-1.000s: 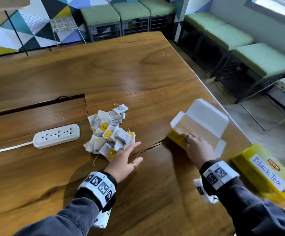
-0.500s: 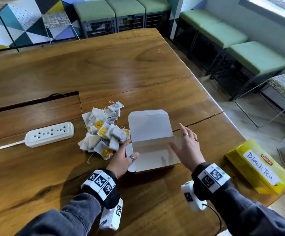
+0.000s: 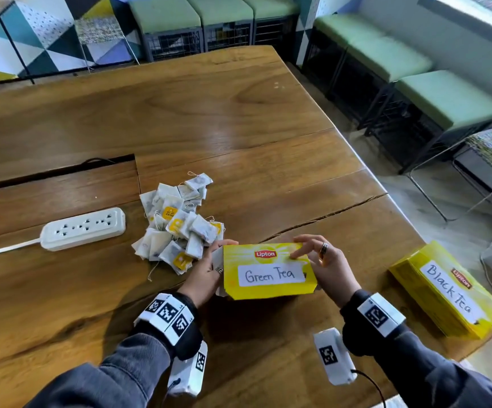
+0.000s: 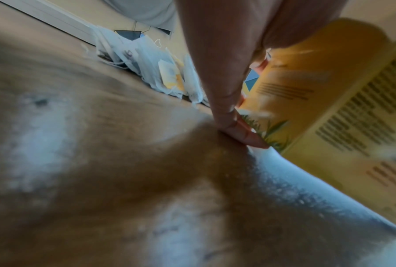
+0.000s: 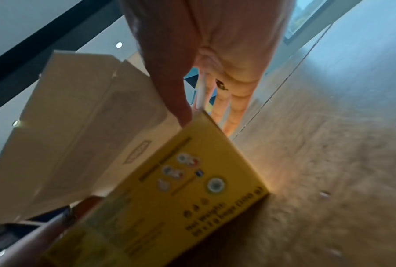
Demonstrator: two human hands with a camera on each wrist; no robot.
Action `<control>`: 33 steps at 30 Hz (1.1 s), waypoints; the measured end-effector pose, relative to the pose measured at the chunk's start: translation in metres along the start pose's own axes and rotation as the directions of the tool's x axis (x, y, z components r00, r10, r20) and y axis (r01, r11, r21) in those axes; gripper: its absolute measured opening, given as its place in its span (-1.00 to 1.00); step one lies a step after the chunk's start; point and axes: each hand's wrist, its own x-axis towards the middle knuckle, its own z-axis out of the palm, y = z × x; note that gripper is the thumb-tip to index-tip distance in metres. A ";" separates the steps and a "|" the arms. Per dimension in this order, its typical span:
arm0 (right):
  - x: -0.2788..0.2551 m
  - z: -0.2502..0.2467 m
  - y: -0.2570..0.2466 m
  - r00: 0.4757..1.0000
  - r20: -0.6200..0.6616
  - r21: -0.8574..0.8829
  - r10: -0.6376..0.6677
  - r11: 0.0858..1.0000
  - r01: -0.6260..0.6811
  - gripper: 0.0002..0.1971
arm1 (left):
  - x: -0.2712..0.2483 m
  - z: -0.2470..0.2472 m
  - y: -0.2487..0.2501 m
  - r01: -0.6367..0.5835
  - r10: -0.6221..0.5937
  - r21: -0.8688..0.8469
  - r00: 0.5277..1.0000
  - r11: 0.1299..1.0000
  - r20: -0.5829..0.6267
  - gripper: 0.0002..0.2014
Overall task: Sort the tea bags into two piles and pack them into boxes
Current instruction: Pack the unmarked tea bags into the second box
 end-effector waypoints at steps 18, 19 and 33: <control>0.017 -0.028 0.015 0.985 -0.133 -0.099 0.111 0.987 -0.125 -0.89 | -0.001 -0.003 0.015 -0.011 0.029 0.203 0.996 0.979 -0.087 -0.64; 0.019 -0.032 0.015 0.981 -0.141 -0.062 0.131 0.988 -0.141 -0.88 | 0.001 -0.009 0.021 -0.030 0.097 0.302 0.973 0.953 -0.211 -0.67; 0.023 -0.061 0.017 0.963 -0.178 -0.029 0.204 0.977 -0.212 -0.89 | 0.061 -0.034 0.035 0.188 0.004 0.826 0.975 0.531 -0.224 -0.54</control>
